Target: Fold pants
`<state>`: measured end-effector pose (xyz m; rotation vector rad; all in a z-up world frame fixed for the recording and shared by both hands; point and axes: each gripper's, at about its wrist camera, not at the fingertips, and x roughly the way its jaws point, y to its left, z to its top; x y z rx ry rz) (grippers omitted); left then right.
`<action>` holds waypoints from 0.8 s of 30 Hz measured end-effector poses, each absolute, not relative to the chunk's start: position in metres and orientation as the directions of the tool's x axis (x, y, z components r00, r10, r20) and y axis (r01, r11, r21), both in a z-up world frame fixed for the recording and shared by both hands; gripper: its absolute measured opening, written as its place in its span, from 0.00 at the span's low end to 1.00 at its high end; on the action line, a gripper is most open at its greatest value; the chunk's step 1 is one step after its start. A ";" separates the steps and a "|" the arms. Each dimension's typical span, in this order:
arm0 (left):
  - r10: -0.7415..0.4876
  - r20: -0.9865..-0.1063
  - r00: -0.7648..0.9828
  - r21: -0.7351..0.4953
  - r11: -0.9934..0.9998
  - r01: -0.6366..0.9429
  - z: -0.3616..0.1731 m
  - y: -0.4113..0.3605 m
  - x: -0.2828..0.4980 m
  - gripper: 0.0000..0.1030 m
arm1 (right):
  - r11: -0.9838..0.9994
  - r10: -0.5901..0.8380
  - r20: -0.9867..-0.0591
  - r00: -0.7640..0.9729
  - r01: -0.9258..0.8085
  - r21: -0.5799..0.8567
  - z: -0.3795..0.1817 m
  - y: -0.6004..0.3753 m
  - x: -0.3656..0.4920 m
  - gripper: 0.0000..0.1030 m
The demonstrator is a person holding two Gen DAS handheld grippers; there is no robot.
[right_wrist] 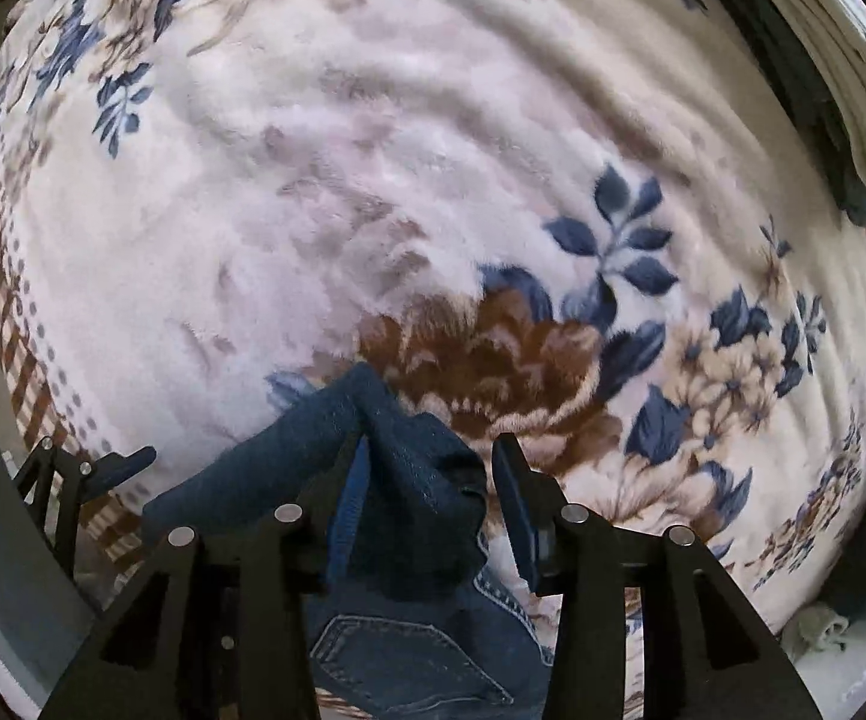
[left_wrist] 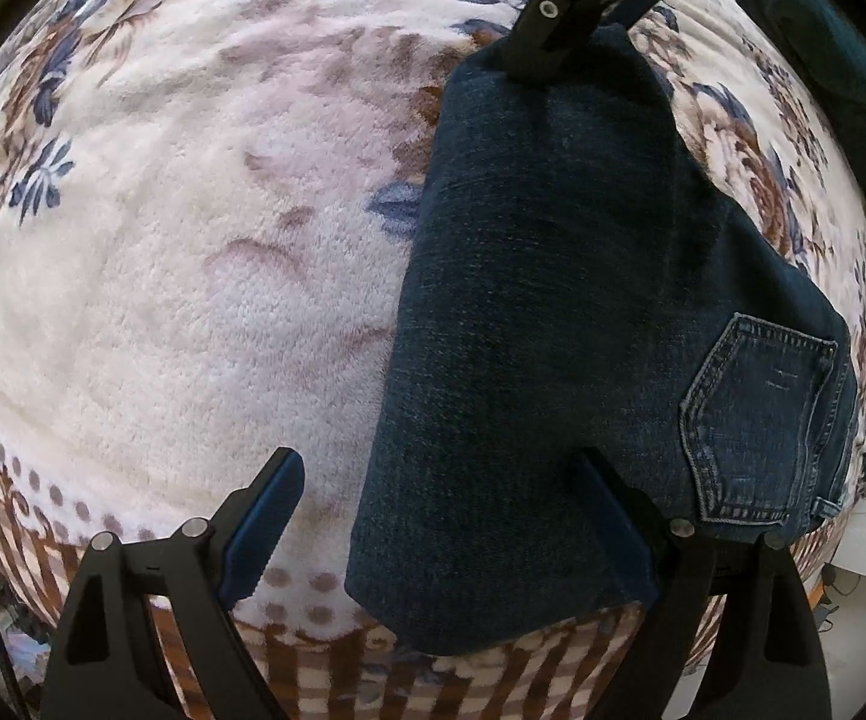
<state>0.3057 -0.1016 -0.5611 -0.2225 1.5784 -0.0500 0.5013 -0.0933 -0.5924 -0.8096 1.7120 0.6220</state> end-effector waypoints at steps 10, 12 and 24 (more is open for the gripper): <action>-0.186 -0.983 0.001 -0.185 0.976 -0.111 -0.564 -0.099 0.304 0.88 | 0.920 0.052 -0.935 -0.350 -0.348 0.181 -0.602 -0.131 0.544 0.05; -0.203 -0.979 -0.003 -0.201 0.972 -0.122 -0.565 -0.097 0.303 0.88 | 0.952 0.263 -0.863 -0.432 -0.031 0.306 -0.612 -0.165 0.564 0.05; -0.210 -0.978 -0.002 -0.208 0.972 -0.106 -0.566 -0.092 0.303 0.88 | 0.801 -0.100 -0.914 -0.392 -0.577 0.160 -0.606 -0.097 0.518 0.05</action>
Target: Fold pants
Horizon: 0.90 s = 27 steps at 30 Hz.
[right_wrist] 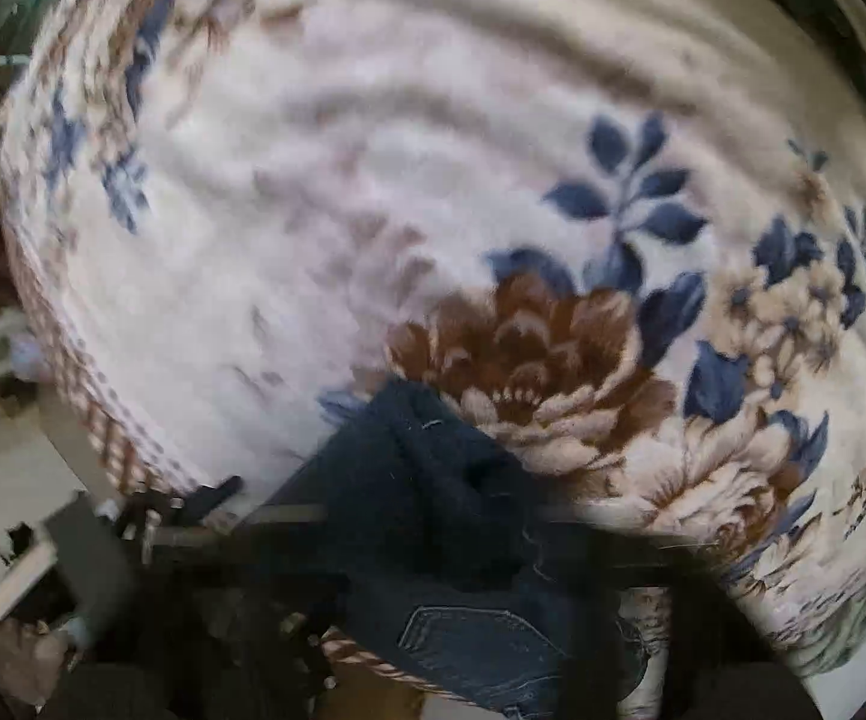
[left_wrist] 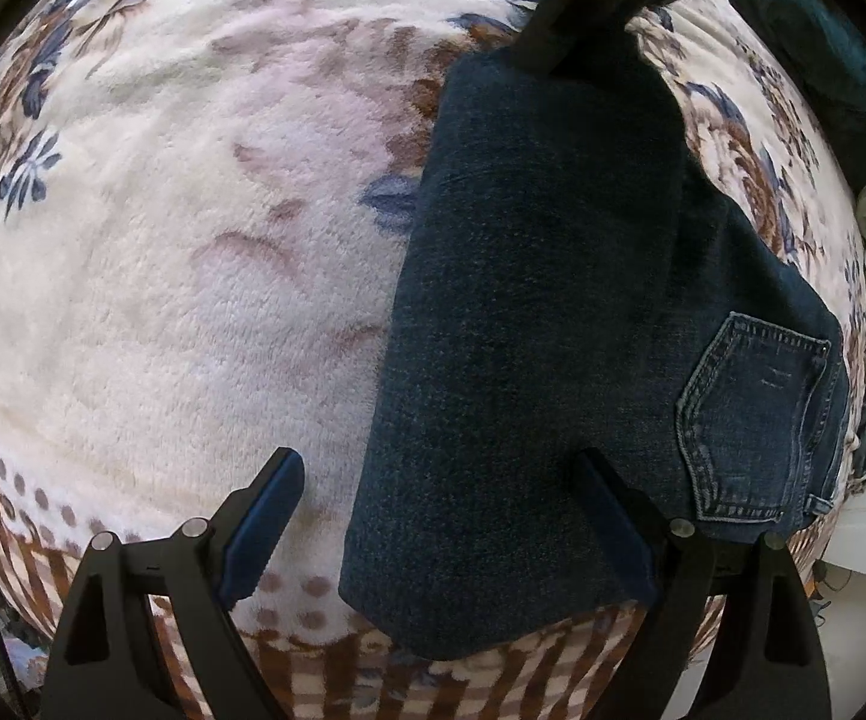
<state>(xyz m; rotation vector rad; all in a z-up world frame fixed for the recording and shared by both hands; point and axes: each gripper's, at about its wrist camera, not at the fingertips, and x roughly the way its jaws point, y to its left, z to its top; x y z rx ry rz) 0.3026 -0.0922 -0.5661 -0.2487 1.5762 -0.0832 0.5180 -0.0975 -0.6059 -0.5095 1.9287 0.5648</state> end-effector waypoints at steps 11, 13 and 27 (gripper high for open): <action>-0.250 -0.968 -0.007 -0.247 0.961 -0.123 -0.568 -0.091 0.299 0.88 | 0.919 0.171 -0.876 -0.450 -0.248 0.307 -0.595 -0.159 0.552 0.29; -0.248 -0.969 -0.006 -0.246 0.962 -0.120 -0.568 -0.089 0.298 0.88 | 0.909 0.121 -0.891 -0.437 -0.313 0.277 -0.588 -0.157 0.544 0.68; -0.258 -0.966 -0.016 -0.255 0.960 -0.114 -0.570 -0.098 0.295 0.88 | 0.951 0.198 -0.879 -0.433 -0.133 0.280 -0.627 -0.192 0.535 0.27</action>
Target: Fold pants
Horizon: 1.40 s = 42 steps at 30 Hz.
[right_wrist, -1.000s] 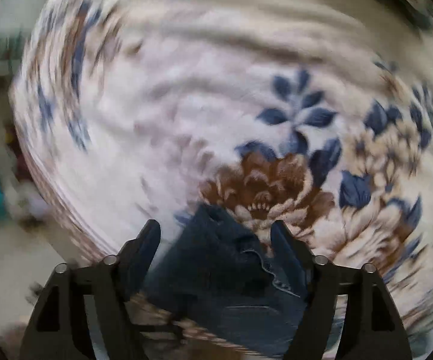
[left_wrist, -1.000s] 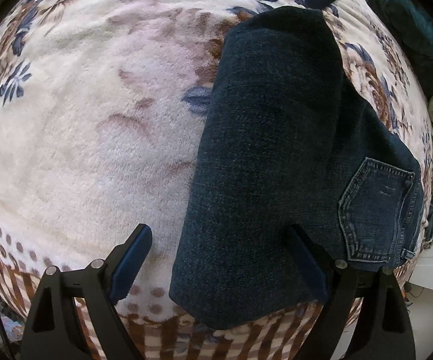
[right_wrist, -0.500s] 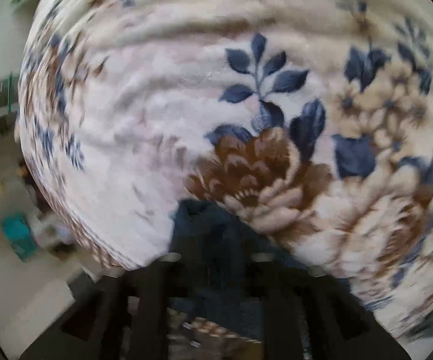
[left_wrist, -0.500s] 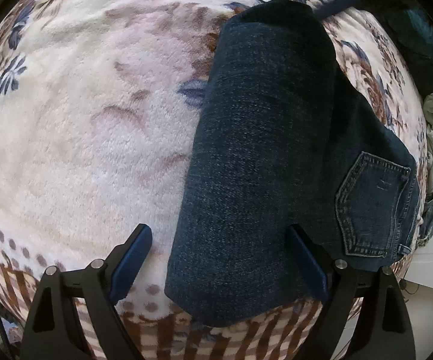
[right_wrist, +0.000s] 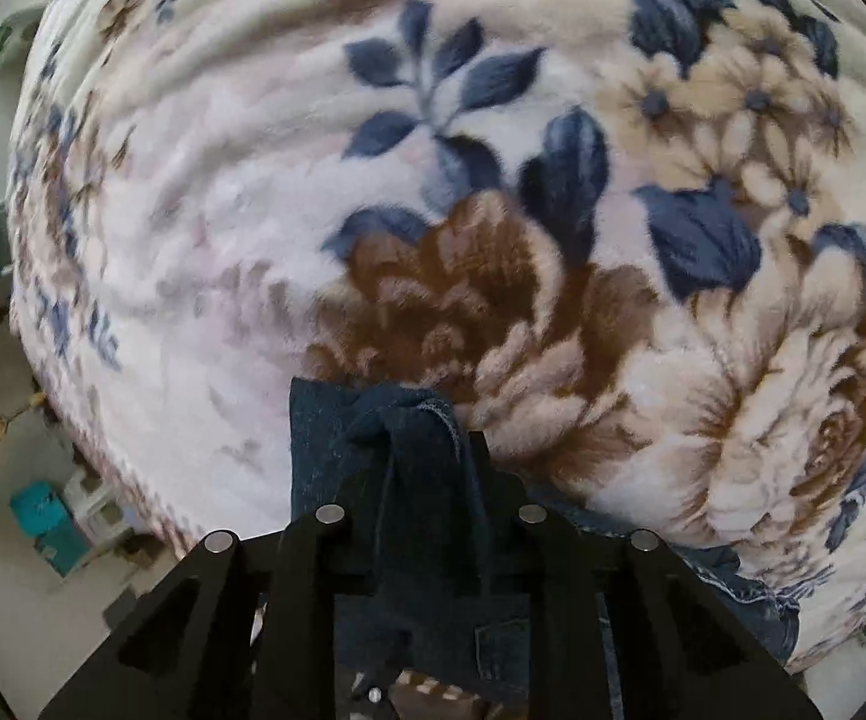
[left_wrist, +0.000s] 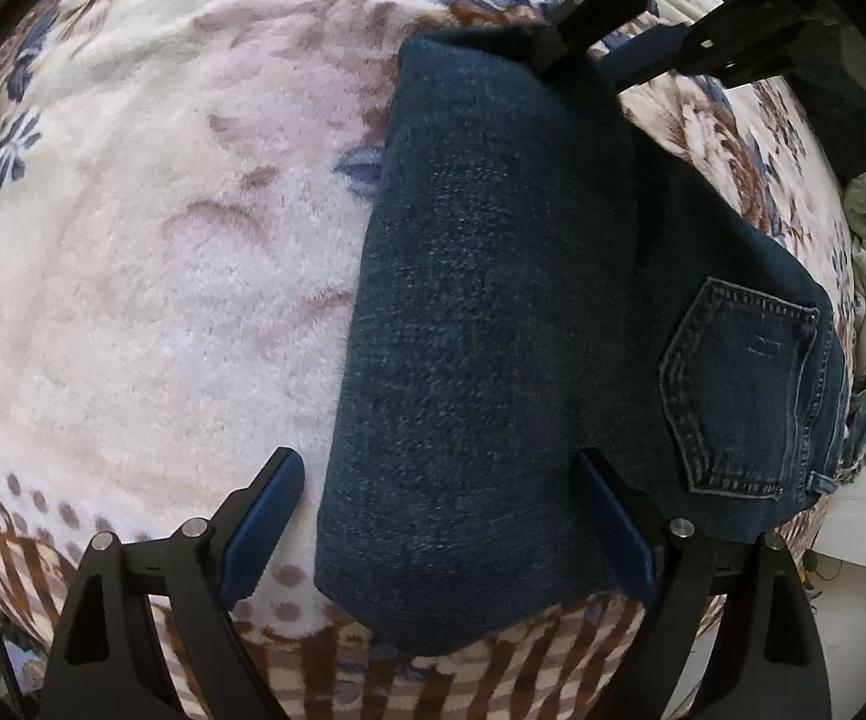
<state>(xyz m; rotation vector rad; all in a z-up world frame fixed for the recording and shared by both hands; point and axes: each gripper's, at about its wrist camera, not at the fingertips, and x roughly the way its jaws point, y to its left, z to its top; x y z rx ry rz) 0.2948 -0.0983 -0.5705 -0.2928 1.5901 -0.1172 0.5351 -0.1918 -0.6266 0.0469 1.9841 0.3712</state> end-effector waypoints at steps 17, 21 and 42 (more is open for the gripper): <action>-0.347 -0.935 0.066 -0.352 0.931 -0.095 -0.529 -0.086 0.339 0.88 | 0.954 0.256 -0.966 0.026 0.153 0.257 -0.518 -0.404 0.401 0.91; -0.371 -0.928 0.022 -0.372 0.925 -0.075 -0.546 -0.092 0.350 0.88 | 0.883 0.319 -0.946 0.057 0.345 0.319 -0.546 -0.472 0.335 0.91; -0.513 -0.858 -0.015 -0.510 0.856 -0.080 -0.588 -0.087 0.361 0.90 | 0.432 0.815 -0.533 0.229 0.372 0.821 -0.665 -0.483 0.283 1.00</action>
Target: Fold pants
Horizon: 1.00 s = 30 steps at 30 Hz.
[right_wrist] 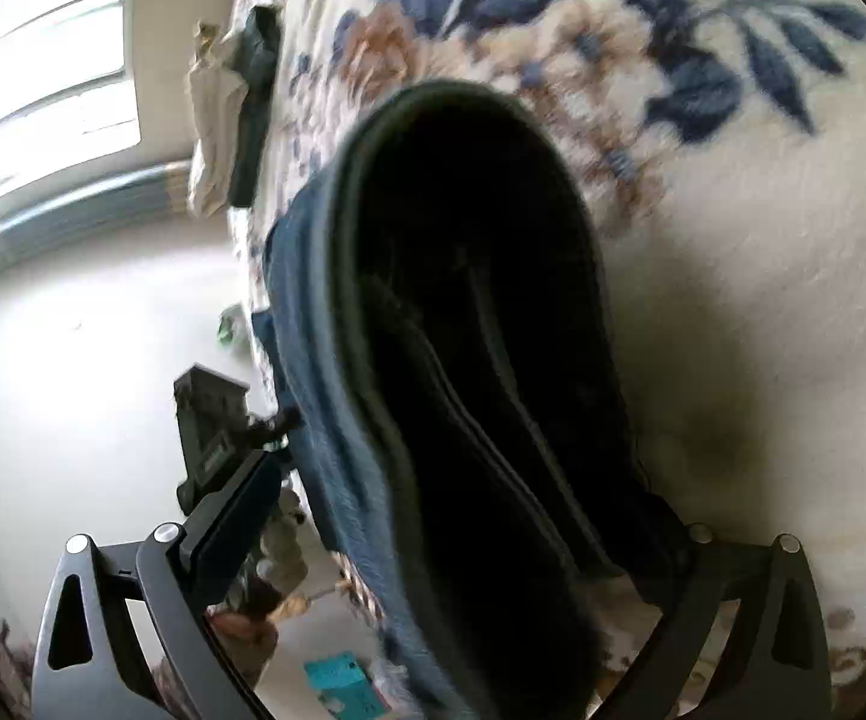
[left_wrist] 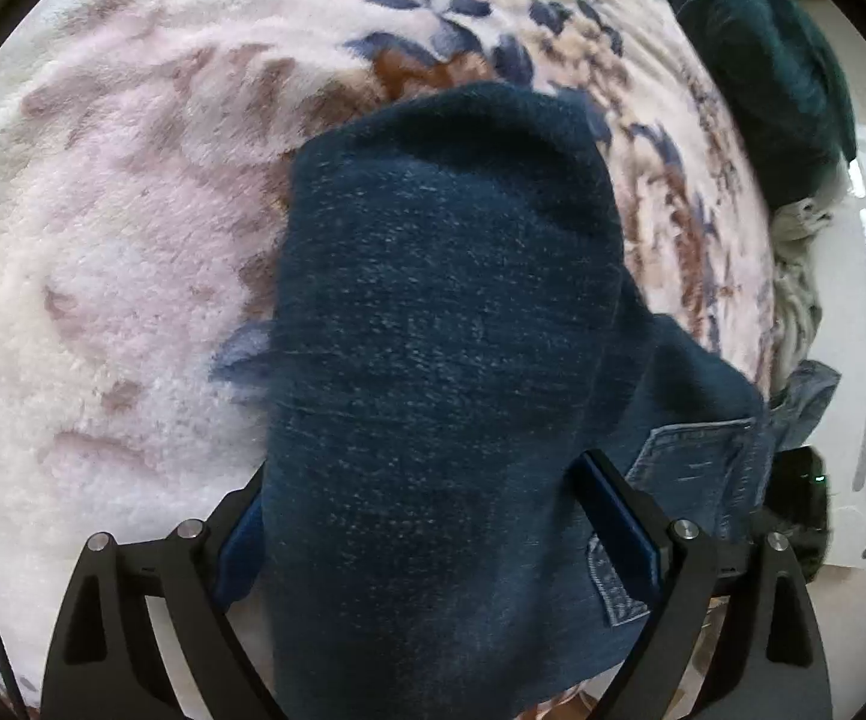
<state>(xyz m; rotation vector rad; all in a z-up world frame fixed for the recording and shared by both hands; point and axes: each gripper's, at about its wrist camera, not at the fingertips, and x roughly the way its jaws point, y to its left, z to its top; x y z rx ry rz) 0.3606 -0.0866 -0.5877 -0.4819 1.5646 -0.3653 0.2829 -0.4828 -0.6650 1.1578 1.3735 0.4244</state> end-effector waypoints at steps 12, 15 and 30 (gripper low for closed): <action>-0.601 -0.798 -0.031 -0.581 0.782 -0.225 -0.571 -0.039 0.362 0.69 | 0.347 0.728 -0.597 0.336 0.571 0.744 -0.648 -0.503 0.233 0.97; -0.571 -0.820 0.029 -0.560 0.791 -0.246 -0.544 -0.029 0.368 0.70 | 0.317 0.681 -0.623 0.384 0.613 0.724 -0.638 -0.508 0.213 0.97; -0.643 -0.766 0.001 -0.622 0.740 -0.256 -0.603 -0.044 0.453 0.12 | 0.269 0.678 -0.628 0.381 0.668 0.694 -0.669 -0.446 0.200 0.82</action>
